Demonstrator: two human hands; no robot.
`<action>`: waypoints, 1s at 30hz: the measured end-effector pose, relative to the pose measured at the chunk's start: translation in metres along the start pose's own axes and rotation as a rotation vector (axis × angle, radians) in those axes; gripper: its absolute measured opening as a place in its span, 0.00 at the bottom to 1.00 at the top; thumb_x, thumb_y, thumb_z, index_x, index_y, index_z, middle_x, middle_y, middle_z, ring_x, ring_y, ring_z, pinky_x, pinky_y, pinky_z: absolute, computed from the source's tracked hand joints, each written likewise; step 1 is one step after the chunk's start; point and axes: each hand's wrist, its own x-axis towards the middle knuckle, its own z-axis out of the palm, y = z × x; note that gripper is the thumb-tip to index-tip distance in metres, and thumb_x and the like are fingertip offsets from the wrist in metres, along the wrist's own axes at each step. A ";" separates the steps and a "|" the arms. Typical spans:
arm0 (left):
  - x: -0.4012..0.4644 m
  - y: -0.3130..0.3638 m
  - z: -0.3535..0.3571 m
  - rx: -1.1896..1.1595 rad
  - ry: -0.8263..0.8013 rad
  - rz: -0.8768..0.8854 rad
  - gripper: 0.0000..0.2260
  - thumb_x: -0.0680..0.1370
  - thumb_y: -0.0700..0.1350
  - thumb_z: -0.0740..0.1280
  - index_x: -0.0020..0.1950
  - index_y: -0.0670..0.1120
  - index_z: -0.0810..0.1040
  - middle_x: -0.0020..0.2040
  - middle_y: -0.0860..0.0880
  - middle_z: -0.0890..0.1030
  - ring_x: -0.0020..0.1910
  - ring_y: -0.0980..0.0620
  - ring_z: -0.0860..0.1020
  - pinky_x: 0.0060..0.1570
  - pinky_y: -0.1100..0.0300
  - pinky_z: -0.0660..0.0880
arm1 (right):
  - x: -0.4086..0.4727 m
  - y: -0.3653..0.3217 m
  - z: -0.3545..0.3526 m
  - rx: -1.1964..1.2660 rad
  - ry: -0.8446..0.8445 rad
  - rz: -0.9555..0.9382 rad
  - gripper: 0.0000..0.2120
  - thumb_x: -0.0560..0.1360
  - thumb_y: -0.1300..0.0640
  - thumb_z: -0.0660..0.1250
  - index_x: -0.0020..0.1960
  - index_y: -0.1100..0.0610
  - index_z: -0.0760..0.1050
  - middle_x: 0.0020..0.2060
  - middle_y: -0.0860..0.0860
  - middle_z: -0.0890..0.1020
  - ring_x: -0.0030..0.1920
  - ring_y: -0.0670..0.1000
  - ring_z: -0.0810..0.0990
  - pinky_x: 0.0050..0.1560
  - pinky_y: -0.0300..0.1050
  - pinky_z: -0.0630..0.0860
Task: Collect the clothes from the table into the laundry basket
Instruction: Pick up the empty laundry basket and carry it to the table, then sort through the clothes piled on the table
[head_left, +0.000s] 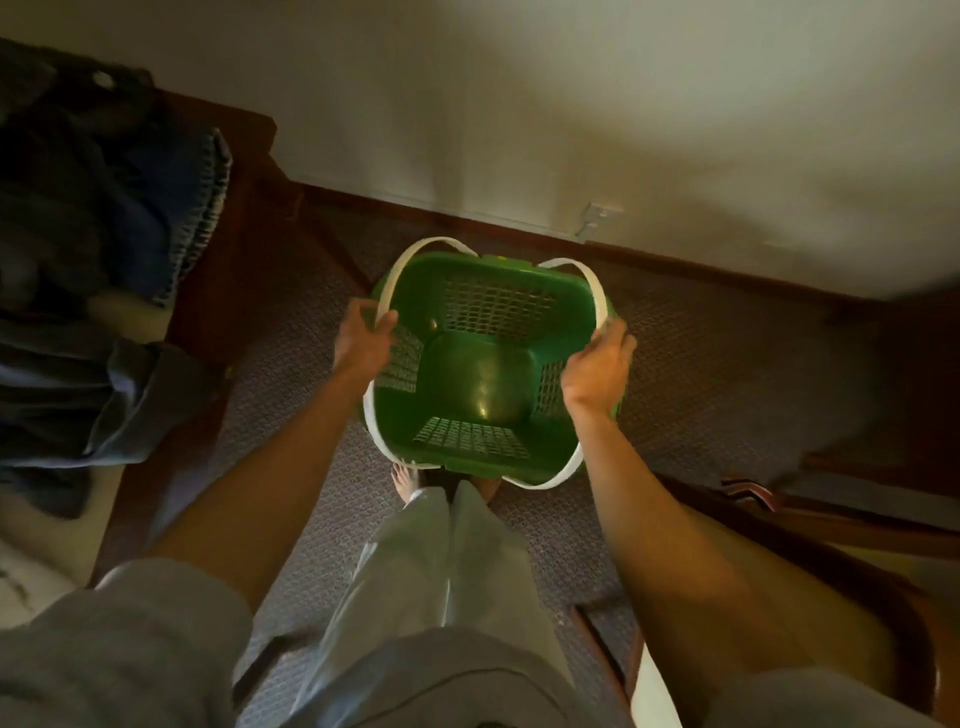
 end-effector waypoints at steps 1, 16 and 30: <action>0.009 -0.008 -0.007 -0.034 0.012 -0.071 0.10 0.81 0.47 0.68 0.60 0.49 0.71 0.53 0.42 0.82 0.38 0.49 0.79 0.35 0.56 0.77 | 0.005 0.006 0.003 -0.062 0.024 0.018 0.18 0.78 0.62 0.65 0.67 0.57 0.70 0.59 0.59 0.75 0.56 0.60 0.78 0.54 0.60 0.77; 0.091 -0.101 0.049 0.306 0.057 -0.104 0.24 0.82 0.43 0.64 0.76 0.41 0.60 0.68 0.34 0.73 0.64 0.34 0.75 0.61 0.44 0.73 | 0.060 0.116 0.088 -0.176 -0.223 0.334 0.44 0.74 0.57 0.71 0.80 0.59 0.45 0.75 0.60 0.62 0.73 0.64 0.64 0.69 0.66 0.68; 0.023 -0.043 -0.016 0.264 -0.106 -0.124 0.36 0.81 0.54 0.66 0.83 0.45 0.51 0.79 0.40 0.64 0.74 0.37 0.67 0.70 0.46 0.68 | 0.009 0.037 0.035 -0.151 -0.362 0.312 0.45 0.77 0.48 0.68 0.81 0.58 0.43 0.81 0.59 0.53 0.79 0.62 0.54 0.77 0.64 0.55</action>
